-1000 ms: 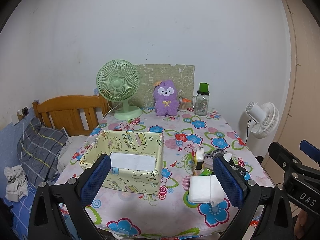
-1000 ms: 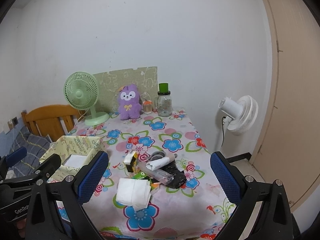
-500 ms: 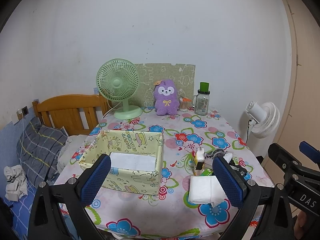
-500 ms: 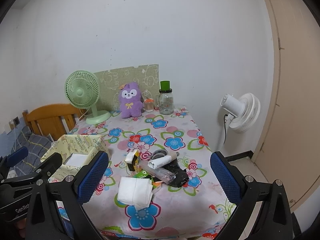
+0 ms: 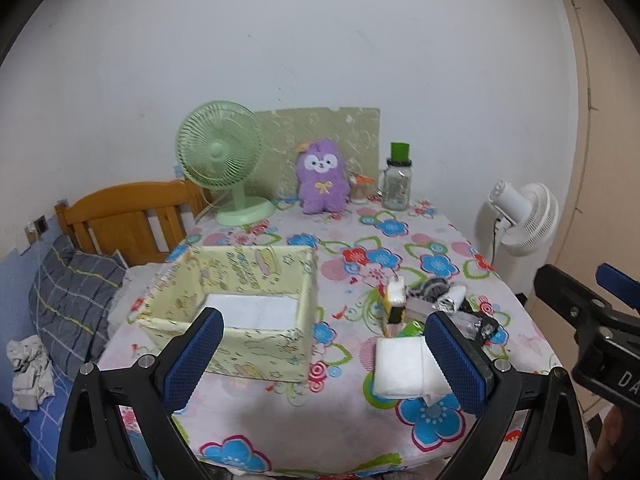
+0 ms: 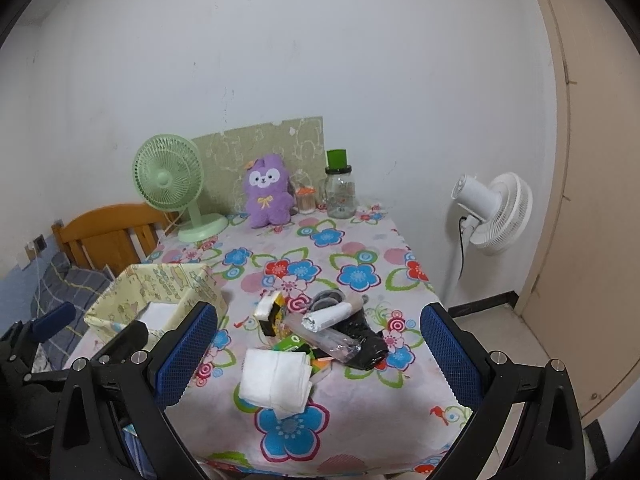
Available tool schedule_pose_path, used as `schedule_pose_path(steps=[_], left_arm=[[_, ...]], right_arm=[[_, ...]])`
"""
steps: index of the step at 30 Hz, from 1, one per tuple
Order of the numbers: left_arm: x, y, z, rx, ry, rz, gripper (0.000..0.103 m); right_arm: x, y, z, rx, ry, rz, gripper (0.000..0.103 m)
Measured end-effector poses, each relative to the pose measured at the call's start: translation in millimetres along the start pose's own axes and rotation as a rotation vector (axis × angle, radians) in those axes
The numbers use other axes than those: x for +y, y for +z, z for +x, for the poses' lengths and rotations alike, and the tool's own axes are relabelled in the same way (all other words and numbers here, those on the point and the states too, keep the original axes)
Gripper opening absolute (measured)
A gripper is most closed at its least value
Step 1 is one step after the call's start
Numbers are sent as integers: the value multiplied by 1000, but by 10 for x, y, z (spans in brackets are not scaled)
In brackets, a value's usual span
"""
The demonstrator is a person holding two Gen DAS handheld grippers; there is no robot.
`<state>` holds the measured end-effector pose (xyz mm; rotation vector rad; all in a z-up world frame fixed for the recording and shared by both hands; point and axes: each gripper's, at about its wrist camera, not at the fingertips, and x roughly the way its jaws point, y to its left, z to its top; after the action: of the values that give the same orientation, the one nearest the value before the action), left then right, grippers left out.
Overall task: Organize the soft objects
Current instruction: 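Grasp the folded white pad with the left tool while the right tool reaches the clear pencil bag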
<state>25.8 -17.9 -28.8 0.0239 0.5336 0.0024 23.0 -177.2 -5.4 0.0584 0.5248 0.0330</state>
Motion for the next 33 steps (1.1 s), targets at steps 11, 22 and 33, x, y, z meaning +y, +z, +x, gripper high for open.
schedule_pose_path(steps=[11, 22, 33], left_arm=[[-223, -131, 370, 71, -75, 28, 102], [-429, -277, 765, 152, -122, 49, 102], [-666, -399, 1145, 236, -205, 73, 102]], right_arm=[[-61, -96, 289, 41, -15, -35, 102], [-189, -278, 675, 107, 10, -22, 101], [-364, -450, 1073, 186, 3, 11, 97]])
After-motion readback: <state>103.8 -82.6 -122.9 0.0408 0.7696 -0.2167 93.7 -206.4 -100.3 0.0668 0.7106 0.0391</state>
